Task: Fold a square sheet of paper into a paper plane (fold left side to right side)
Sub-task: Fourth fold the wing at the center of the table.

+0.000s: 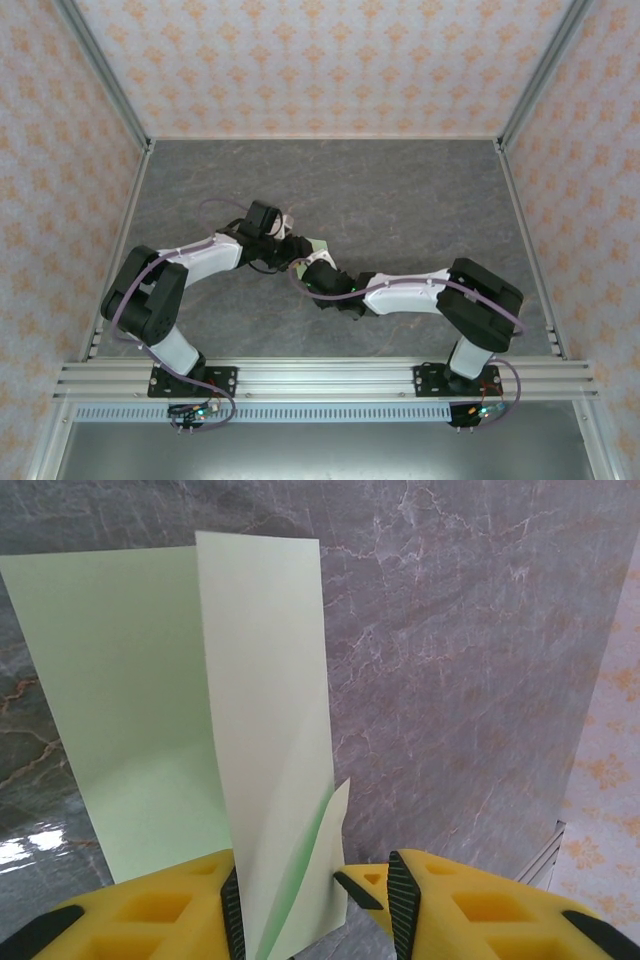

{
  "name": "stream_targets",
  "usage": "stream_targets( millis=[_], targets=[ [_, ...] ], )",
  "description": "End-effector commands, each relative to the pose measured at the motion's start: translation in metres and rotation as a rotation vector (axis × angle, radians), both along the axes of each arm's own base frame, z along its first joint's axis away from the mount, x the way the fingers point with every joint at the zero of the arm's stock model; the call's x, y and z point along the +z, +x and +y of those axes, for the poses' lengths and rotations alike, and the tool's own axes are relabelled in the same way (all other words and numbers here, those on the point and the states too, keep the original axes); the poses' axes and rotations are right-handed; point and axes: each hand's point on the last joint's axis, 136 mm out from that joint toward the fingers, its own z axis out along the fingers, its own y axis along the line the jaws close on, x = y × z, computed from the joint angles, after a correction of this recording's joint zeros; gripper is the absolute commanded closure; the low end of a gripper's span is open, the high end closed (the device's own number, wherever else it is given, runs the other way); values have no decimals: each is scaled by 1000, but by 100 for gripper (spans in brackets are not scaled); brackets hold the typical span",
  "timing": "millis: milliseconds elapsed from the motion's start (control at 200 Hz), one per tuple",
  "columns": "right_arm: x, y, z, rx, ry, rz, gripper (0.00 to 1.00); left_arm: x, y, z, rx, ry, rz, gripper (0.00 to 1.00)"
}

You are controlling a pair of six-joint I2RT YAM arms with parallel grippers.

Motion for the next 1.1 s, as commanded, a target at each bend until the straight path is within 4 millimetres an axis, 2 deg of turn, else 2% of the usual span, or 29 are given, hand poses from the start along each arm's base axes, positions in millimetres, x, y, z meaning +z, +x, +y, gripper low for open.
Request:
stream_targets(
  millis=[0,260,420,616,841,961,1096],
  targets=[
    [2,3,-1,-2,-39,-21,59,19,4,-3,0,-3,-38,56],
    [-1,2,0,0,-51,-7,76,22,1,1,2,16,-49,55],
    [-2,0,2,7,-48,6,83,27,-1,5,3,32,-64,50],
    [1,-2,5,-1,-6,24,87,37,-6,21,20,65,-86,42],
    [6,-2,11,-20,149,98,89,44,-14,46,67,104,-111,35],
    [9,0,11,-28,224,143,89,37,-21,48,64,110,-99,35],
    [10,2,11,-33,310,199,89,26,-25,43,52,71,-78,39]
  ],
)
